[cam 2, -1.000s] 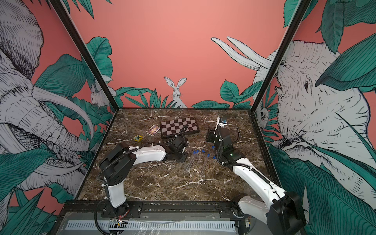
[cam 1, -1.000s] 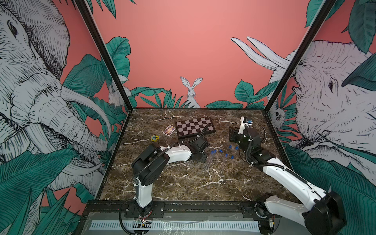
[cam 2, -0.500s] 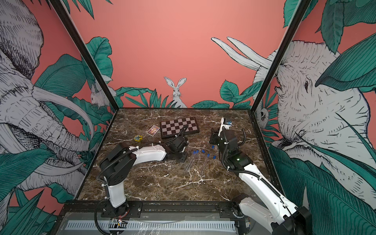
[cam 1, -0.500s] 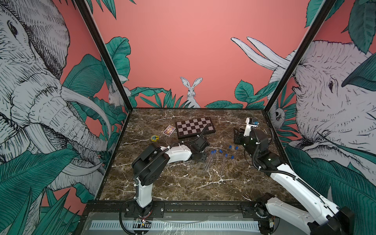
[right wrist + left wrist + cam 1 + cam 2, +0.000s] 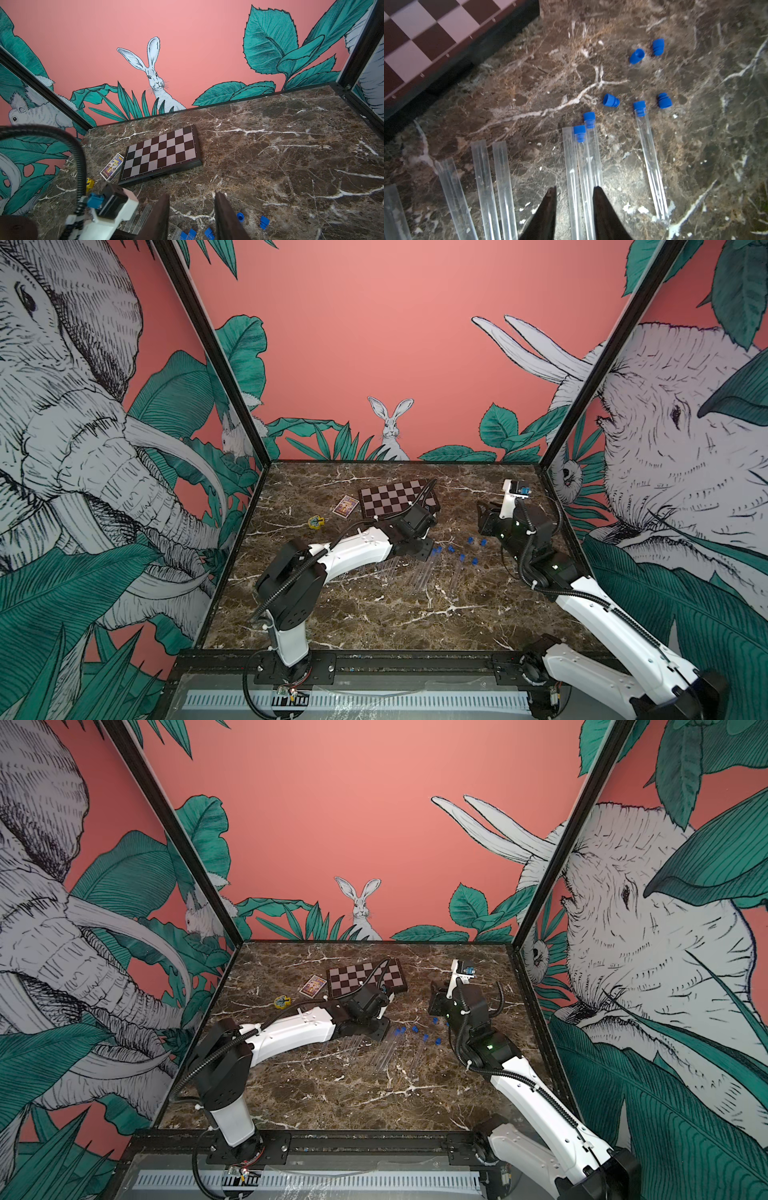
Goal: Remove stoppers from test tubes
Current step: Place the test tube at the center of the board, then pick up the test tube at the center of the board.
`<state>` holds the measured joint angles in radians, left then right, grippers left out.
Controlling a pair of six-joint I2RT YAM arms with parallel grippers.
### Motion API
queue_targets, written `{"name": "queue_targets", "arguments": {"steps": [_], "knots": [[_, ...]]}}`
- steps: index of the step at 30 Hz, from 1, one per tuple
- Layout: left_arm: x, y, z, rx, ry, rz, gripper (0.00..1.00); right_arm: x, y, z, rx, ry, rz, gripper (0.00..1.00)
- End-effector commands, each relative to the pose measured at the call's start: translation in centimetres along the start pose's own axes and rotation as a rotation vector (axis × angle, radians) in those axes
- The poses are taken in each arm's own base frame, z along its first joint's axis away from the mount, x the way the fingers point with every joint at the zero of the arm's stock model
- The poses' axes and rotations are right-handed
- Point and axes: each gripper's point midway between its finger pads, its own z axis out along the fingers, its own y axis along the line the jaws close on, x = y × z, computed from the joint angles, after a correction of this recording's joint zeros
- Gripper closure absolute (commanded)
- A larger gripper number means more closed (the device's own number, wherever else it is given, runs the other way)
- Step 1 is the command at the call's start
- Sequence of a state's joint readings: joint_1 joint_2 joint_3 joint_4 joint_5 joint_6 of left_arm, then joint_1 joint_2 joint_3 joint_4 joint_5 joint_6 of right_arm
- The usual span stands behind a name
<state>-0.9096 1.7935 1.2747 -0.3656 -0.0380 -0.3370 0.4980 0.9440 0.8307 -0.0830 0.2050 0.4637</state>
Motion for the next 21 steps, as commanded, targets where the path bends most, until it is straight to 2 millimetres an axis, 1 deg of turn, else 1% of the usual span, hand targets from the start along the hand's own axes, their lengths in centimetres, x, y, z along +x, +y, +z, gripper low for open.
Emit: {"name": "queue_targets", "arguments": {"steps": [1,4,8,10,13,21], "knots": [[1.9,-0.4,0.9,-0.008,0.087,-0.006,0.68,-1.4,0.4,-1.2,-0.016,-0.033,0.009,0.64],[2.4,-1.3,1.7,0.009,0.104,-0.006,0.7,-1.1,0.2,-1.5,-0.009,-0.023,0.002,0.64],[2.8,-2.2,2.1,0.024,0.112,-0.001,0.74,-0.5,-0.1,-1.5,-0.004,-0.008,0.001,0.64],[3.1,-2.3,2.4,0.025,0.123,-0.002,0.76,-0.2,-0.1,-1.5,-0.008,-0.003,0.007,0.64],[3.6,-1.9,2.8,0.009,0.138,-0.007,0.77,0.1,-0.1,-1.4,-0.011,0.002,0.015,0.64],[4.7,-1.3,4.0,-0.031,0.19,-0.014,0.77,0.1,-0.1,-1.6,-0.013,-0.001,0.014,0.64]]}}
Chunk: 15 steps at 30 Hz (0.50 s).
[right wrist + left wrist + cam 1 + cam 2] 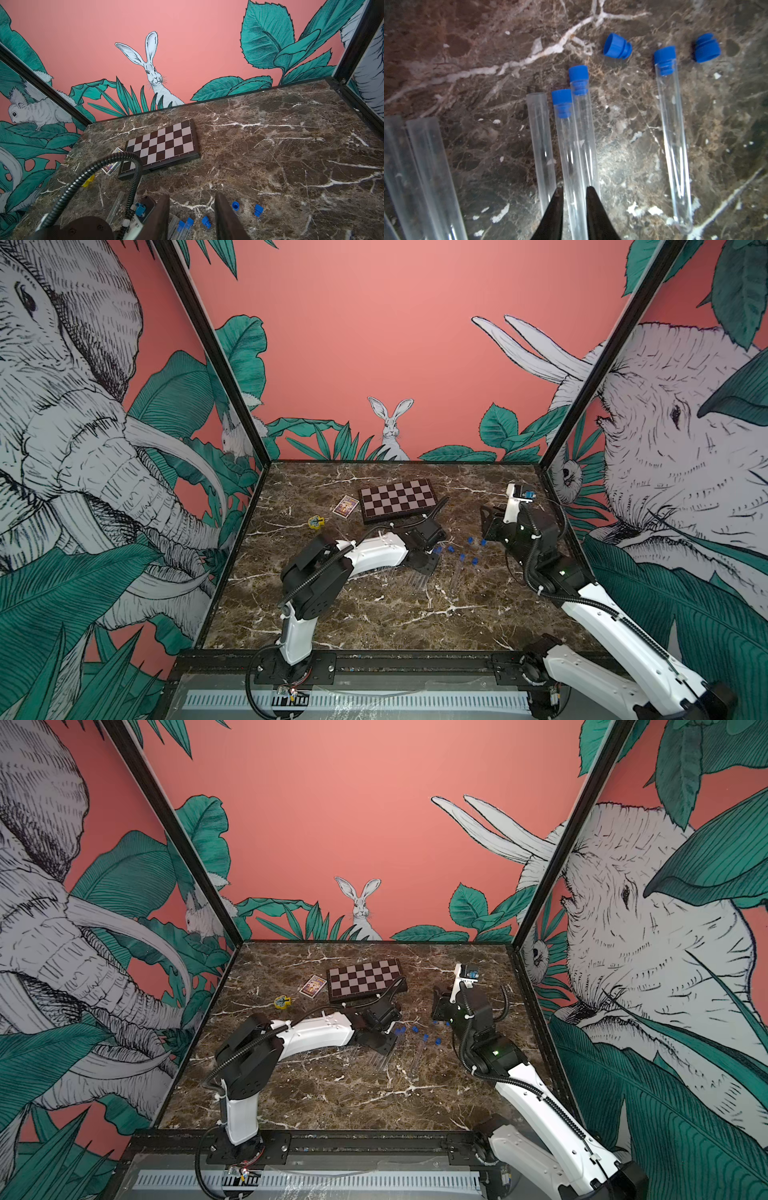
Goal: Remove stoppers from test tubes
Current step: Pick up the test tube at the center of the board.
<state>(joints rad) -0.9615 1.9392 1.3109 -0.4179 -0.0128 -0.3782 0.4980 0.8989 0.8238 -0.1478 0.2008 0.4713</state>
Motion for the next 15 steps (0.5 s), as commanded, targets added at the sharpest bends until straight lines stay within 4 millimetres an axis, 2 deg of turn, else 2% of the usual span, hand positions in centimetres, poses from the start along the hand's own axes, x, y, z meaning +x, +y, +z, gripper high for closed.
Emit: {"name": "queue_targets", "arguments": {"steps": [1,10,15], "knots": [[0.3,0.3,0.0,-0.025,0.027,-0.024,0.77,-0.5,0.3,-0.5,-0.016,-0.025,0.011,0.64],[1.3,1.2,0.6,-0.063,0.065,-0.03,0.77,-0.2,0.1,-0.7,-0.015,-0.022,0.014,0.64],[1.4,1.0,1.0,-0.055,0.075,-0.029,0.77,0.1,0.2,-0.5,-0.019,-0.015,0.018,0.64]]}}
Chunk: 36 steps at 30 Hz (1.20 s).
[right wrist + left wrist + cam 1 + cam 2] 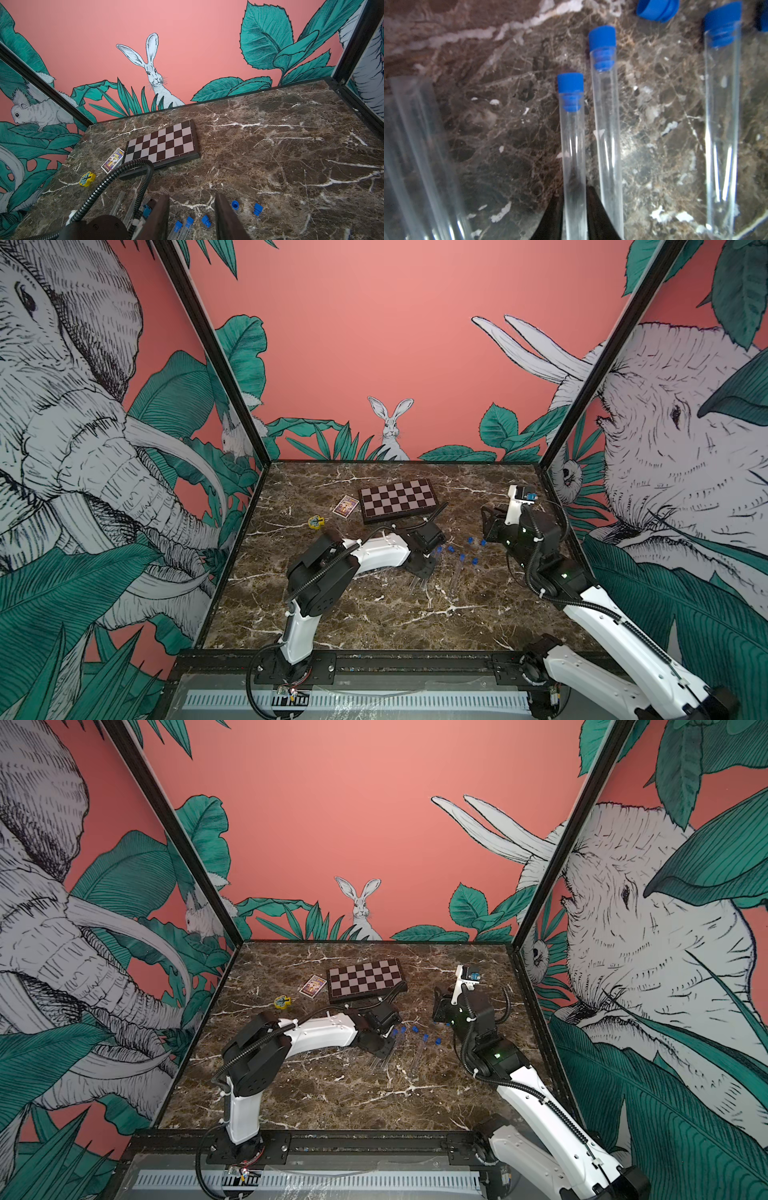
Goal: Remove stoppers from test tubes
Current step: Pick up the test tube at the center of the board.
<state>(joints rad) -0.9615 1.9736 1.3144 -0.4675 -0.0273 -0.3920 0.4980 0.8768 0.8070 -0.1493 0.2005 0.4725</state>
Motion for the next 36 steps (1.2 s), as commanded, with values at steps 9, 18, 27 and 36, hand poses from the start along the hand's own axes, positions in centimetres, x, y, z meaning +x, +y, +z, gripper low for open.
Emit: {"name": "queue_targets", "arguments": {"steps": [9,18,27,36], "knots": [[0.6,0.5,1.9,-0.035,0.046,-0.026,0.79,0.1,0.5,-0.1,-0.025,-0.004,0.022,0.64],[-0.2,0.8,0.2,-0.046,0.004,-0.013,0.87,-0.4,0.9,-0.4,-0.044,-0.008,0.035,0.63],[-4.0,0.1,-7.9,0.015,-0.258,0.038,0.91,-0.7,1.8,-0.7,-0.096,-0.005,0.071,0.62],[-6.0,-1.2,-15.8,0.126,-0.508,0.099,0.91,1.2,3.5,0.4,-0.182,0.078,0.097,0.59]]}}
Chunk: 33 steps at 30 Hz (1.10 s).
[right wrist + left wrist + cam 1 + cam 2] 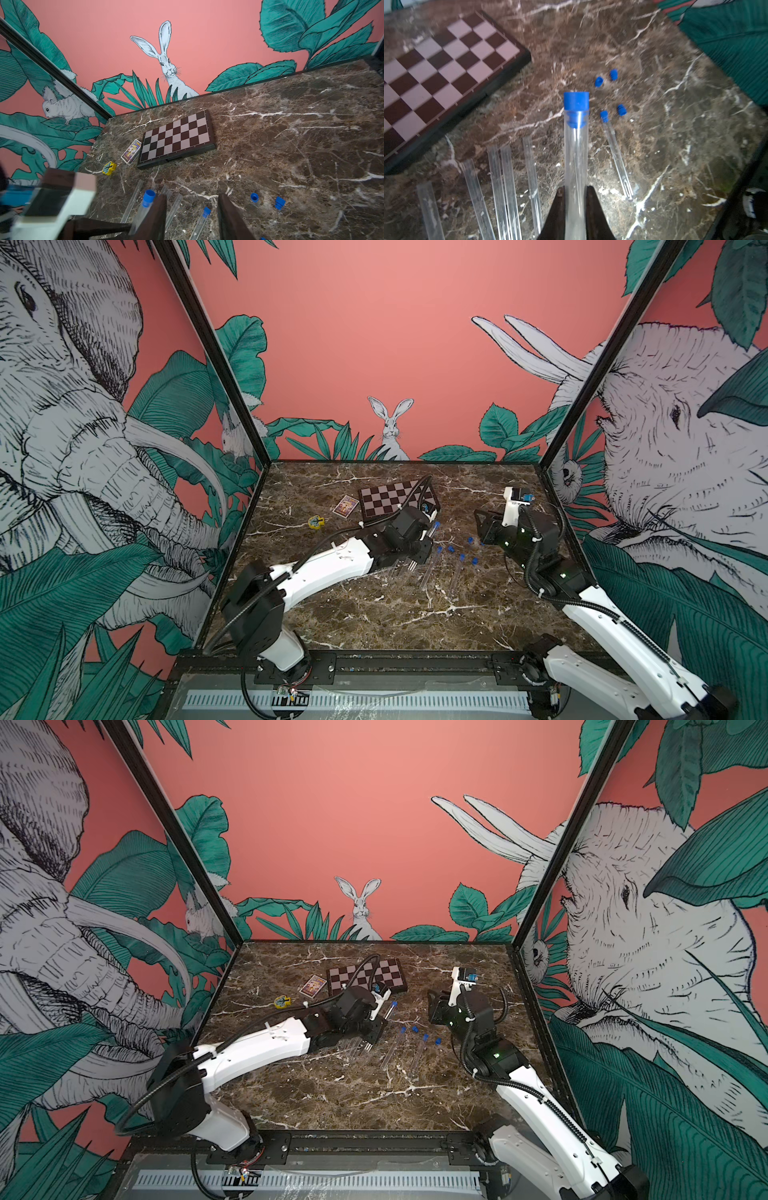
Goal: Remove stoppers from test tubes
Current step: Pick up the test tube at the center of the board.
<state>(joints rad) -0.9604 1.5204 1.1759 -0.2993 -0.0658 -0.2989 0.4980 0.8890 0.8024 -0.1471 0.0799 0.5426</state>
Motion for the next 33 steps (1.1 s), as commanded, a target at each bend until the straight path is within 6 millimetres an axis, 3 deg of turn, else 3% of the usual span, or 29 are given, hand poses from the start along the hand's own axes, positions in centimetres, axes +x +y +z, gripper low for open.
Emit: {"name": "queue_targets", "arguments": {"steps": [1,4,10,23,28,33], "knots": [[-0.6,-0.3,-0.7,0.026,-0.046,0.033,0.91,0.5,2.1,0.7,-0.107,0.037,0.039,0.58],[-1.5,-0.9,-1.5,0.058,-0.087,0.038,0.91,1.4,3.6,1.6,-0.185,0.087,0.076,0.55],[-2.6,-1.4,-2.7,0.086,-0.143,0.042,0.91,1.1,6.2,2.1,-0.316,0.109,0.124,0.51],[-4.1,-2.3,-3.9,0.106,-0.19,0.064,0.91,2.3,8.2,3.5,-0.406,0.198,0.161,0.47],[-4.4,-2.7,-4.2,0.116,-0.198,0.069,0.91,2.8,8.7,4.2,-0.425,0.217,0.189,0.49],[-4.8,-3.0,-4.5,0.12,-0.209,0.075,0.91,3.1,9.3,4.8,-0.456,0.233,0.224,0.59]]}}
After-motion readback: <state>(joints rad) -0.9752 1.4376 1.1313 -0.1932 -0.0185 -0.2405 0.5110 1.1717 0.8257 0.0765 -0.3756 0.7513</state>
